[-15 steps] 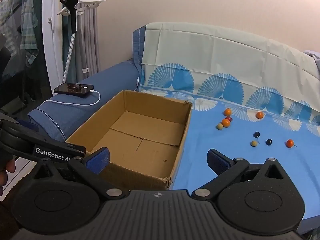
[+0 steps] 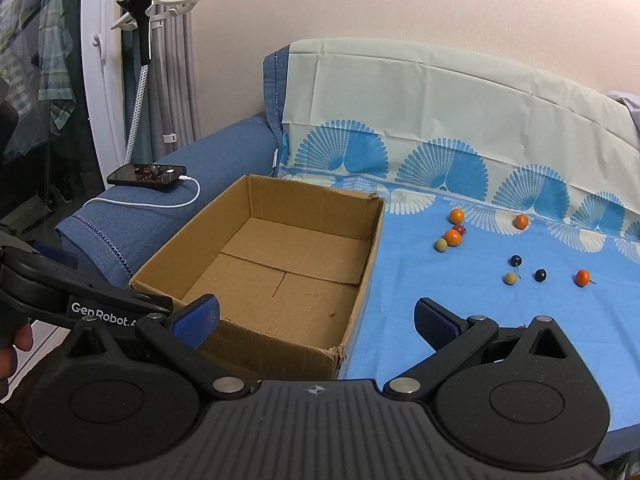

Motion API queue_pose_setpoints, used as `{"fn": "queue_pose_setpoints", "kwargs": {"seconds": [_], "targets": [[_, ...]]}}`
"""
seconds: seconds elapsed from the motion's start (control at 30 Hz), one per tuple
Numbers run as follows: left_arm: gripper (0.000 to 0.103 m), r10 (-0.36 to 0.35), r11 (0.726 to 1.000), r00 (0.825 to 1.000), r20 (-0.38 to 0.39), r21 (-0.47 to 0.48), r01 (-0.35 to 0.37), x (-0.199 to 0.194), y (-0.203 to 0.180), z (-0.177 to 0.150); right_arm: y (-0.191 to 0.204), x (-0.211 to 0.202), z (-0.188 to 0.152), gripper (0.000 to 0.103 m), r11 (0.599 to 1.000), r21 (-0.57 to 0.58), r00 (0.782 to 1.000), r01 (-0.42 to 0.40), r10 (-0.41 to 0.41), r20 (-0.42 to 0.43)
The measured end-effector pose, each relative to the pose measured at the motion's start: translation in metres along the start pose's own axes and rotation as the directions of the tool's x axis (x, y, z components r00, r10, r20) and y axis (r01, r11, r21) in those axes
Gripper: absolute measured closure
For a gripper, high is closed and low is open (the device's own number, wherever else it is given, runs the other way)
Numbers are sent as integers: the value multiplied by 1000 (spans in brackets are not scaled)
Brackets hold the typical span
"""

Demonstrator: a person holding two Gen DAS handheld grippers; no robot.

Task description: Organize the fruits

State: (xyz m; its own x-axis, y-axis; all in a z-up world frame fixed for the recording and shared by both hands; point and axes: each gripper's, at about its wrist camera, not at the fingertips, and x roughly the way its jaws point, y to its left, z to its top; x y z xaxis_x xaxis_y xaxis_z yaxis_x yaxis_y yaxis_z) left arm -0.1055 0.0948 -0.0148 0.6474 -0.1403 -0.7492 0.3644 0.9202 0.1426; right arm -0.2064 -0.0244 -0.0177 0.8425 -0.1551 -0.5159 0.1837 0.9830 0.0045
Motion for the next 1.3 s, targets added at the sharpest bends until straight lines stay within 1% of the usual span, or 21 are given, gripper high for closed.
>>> {"fn": "queue_pose_setpoints", "kwargs": {"seconds": [0.87, 1.07, 1.17, 1.2, 1.23, 1.3], "targets": [[0, 2, 1000, 1000, -14, -9, -2, 2, 4, -1, 1, -1, -2, 0, 1000, -18, 1000, -8, 8, -9], [0, -1, 1000, 1000, -24, -10, 1, 7, 3, 4, -6, 5, 0, 1, 1000, 9, 1000, -22, 22, -4], [0, -9, 1000, 1000, -26, -10, 9, 10, 0, 11, -21, 11, 0, 1, 997, 79, 1000, -10, 10, 1], [0, -13, 1000, 1000, -27, -6, 13, 12, -3, 14, -30, 14, -1, 1, 993, 116, 1000, 0, 3, -20], [0, -16, 1000, 1000, -27, -1, 16, 14, -6, 17, -39, 18, -2, 1, 991, 134, 999, 28, -24, -26], [0, -24, 1000, 1000, -18, 8, 24, 18, -16, 27, -60, 28, -8, 1, 981, 158, 994, 111, -108, -23]]}}
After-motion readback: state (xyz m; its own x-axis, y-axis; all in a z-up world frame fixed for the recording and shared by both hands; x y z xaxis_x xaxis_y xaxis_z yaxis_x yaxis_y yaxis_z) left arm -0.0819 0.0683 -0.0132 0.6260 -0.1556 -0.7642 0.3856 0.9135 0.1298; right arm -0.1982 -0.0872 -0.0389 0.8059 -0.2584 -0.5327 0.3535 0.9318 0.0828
